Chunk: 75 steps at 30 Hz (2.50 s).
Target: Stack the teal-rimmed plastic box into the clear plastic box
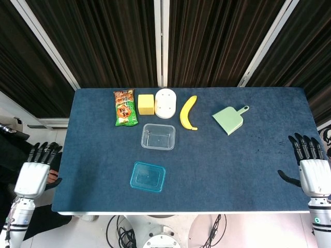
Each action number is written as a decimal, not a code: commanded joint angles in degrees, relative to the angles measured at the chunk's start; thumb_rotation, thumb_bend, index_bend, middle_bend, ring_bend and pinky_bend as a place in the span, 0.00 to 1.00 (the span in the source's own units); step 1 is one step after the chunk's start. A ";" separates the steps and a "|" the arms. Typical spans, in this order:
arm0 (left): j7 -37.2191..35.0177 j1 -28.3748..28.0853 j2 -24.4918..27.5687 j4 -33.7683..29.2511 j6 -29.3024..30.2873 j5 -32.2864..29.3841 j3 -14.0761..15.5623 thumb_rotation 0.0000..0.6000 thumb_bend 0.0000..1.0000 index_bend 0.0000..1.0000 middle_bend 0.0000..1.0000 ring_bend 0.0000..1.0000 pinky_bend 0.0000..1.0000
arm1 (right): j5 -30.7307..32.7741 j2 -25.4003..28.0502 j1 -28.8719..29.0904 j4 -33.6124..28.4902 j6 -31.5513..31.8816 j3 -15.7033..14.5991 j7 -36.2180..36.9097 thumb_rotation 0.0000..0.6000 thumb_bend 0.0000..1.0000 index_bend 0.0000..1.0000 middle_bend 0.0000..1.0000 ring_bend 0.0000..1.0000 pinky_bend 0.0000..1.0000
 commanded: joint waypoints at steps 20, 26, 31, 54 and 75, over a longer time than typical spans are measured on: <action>30.58 -29.85 -15.52 -6.04 -37.07 -26.67 -3.83 1.00 0.10 0.04 0.06 0.01 0.08 | 0.64 -0.21 0.33 1.47 -0.77 -0.23 1.18 1.00 0.05 0.00 0.04 0.00 0.00; 40.97 -37.03 -19.61 -7.88 -33.34 -45.40 -2.45 1.00 0.10 0.02 0.04 0.01 0.09 | 0.92 -0.86 -0.11 2.01 -0.59 -0.59 1.63 1.00 0.05 0.00 0.04 0.00 0.00; 46.13 -41.93 -21.87 -9.86 -27.43 -55.76 -1.52 1.00 0.10 0.01 0.03 0.01 0.10 | 1.03 -1.20 -0.34 2.55 -0.45 -0.73 2.09 1.00 0.05 0.00 0.04 0.00 0.00; 54.79 -52.70 -30.41 -11.16 -11.11 -74.05 -1.32 1.00 0.10 0.01 0.03 0.01 0.13 | 1.52 -1.93 -0.04 4.12 -1.93 -1.02 3.42 1.00 0.05 0.00 0.03 0.00 0.00; 51.33 -53.23 -31.64 -8.64 -9.55 -73.80 -1.68 1.00 0.22 0.28 0.24 0.17 0.20 | 1.79 -2.06 0.38 4.22 -2.75 -1.00 3.60 1.00 0.05 0.00 0.03 0.00 0.00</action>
